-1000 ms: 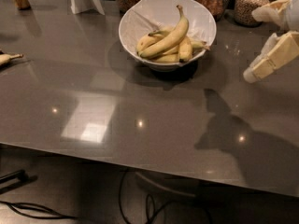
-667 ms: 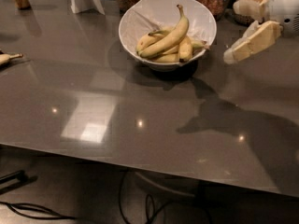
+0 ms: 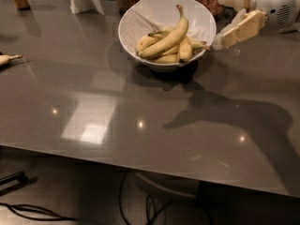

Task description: Pick banana from white bowl

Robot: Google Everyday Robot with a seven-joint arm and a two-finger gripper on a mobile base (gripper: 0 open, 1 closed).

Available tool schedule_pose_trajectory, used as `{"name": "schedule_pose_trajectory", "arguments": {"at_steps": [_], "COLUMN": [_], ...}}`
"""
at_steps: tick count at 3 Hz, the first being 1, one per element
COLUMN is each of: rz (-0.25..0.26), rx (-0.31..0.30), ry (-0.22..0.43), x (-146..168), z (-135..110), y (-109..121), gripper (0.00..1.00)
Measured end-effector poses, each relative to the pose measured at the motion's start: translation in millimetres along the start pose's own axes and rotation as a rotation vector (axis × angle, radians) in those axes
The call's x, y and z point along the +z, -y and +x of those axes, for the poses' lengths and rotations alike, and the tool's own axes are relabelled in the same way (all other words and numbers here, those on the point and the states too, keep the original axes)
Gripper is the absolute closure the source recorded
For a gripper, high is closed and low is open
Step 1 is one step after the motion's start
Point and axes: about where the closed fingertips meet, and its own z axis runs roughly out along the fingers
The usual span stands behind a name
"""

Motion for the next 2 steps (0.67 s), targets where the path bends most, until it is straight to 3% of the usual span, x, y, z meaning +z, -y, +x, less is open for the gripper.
{"name": "schedule_pose_trajectory", "arguments": {"at_steps": [1, 2], "rz": [0.084, 0.202], "rx": [-0.044, -0.055], "ry": [-0.046, -0.065], "x": [21.4, 33.8], "z": [0.9, 2.8], "y": [14.3, 40.5], "gripper": [0.0, 0.0]}}
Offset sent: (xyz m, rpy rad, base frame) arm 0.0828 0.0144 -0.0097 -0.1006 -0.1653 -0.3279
